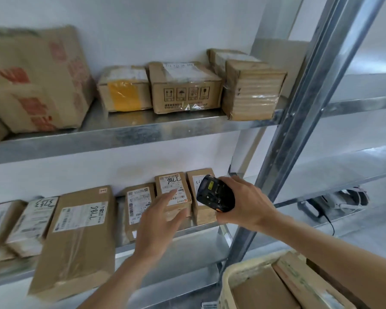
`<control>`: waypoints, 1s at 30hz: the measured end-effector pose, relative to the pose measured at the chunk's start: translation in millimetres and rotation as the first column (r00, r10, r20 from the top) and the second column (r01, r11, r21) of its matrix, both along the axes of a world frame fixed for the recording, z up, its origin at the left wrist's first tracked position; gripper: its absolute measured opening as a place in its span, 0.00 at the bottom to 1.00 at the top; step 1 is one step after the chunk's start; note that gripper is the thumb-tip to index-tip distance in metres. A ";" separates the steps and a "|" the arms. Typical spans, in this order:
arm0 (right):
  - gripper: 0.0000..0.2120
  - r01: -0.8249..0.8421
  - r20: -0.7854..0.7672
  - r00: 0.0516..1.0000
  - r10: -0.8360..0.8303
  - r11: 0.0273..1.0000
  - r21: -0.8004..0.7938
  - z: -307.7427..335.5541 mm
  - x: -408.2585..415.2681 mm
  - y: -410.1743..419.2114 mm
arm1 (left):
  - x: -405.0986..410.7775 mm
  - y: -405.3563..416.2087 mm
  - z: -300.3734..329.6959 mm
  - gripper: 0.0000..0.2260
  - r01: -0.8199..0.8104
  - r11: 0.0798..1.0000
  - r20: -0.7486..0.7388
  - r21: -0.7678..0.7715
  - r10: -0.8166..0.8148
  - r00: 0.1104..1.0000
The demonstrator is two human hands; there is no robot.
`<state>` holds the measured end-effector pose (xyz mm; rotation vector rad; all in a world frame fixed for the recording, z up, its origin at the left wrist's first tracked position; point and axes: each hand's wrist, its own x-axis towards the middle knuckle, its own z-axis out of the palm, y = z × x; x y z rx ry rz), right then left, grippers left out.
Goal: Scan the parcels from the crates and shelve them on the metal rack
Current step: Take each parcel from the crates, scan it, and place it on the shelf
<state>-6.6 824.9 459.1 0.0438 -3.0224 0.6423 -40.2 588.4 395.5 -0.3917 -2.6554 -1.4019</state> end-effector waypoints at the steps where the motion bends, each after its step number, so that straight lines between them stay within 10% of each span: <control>1: 0.35 -0.018 -0.009 1.000 0.018 1.000 0.012 12.0 4.7 -6.0 | 4.1 -7.9 13.0 0.25 -0.004 1.000 -0.009 -0.001 0.004 1.000; 30: 0.36 -0.462 -0.231 0.848 0.477 0.879 0.118 283.2 218.1 -467.3 | 295.3 -501.9 308.3 0.30 -0.387 0.922 -0.272 0.010 0.375 0.886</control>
